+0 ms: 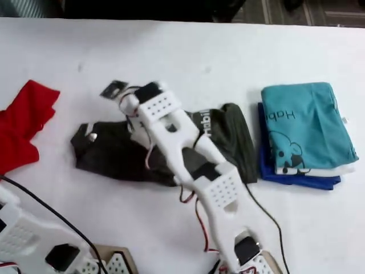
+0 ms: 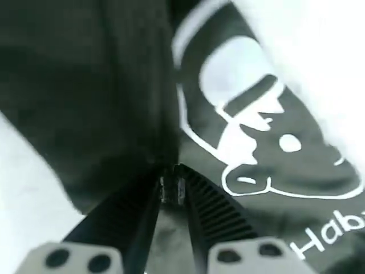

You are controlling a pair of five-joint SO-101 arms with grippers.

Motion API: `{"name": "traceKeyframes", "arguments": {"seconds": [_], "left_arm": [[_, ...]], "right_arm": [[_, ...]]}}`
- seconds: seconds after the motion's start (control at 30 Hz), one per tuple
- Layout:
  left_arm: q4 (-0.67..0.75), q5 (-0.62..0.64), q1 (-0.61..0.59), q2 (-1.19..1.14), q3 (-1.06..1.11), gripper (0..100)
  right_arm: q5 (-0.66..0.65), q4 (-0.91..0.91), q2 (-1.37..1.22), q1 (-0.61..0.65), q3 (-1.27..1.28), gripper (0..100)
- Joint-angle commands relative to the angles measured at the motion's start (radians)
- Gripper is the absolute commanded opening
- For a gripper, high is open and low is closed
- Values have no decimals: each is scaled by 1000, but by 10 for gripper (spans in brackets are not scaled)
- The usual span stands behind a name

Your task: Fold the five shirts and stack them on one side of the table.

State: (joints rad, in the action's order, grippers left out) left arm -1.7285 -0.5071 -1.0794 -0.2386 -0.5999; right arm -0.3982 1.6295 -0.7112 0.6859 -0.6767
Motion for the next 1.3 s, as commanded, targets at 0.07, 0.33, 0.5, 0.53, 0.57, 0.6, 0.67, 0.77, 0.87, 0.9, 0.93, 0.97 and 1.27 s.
{"name": "traceKeyframes", "arguments": {"seconds": [0.07,0.33,0.5,0.53,0.57,0.6,0.67,0.77,0.87,0.9,0.93,0.97,1.27], "left_arm": [[0,-3,-1,54,-5,27],[0,-3,-2,54,-5,27],[0,-3,-7,56,-5,27],[0,-3,-7,56,-5,27],[0,-3,-7,58,-6,27],[0,-3,-8,59,-6,27],[0,-3,-21,64,-6,27],[-2,-3,-41,65,-11,27],[-2,-3,-65,65,-12,27],[-2,-3,-76,65,-8,27],[-2,0,-85,65,-6,27],[-2,0,-93,64,-6,27],[-2,-3,-150,87,-11,24]], "right_arm": [[3,12,99,97,-109,20],[6,76,-2,81,-103,20],[9,93,2,36,-86,19],[9,93,42,36,-84,19],[9,93,88,36,-77,18],[9,94,136,30,-64,17],[8,94,229,5,11,17],[0,93,344,-51,195,20],[0,88,409,-134,315,20],[0,81,410,-168,319,20],[0,56,407,-209,319,20],[0,18,398,-255,319,19],[2,-116,259,-545,284,46]]}}
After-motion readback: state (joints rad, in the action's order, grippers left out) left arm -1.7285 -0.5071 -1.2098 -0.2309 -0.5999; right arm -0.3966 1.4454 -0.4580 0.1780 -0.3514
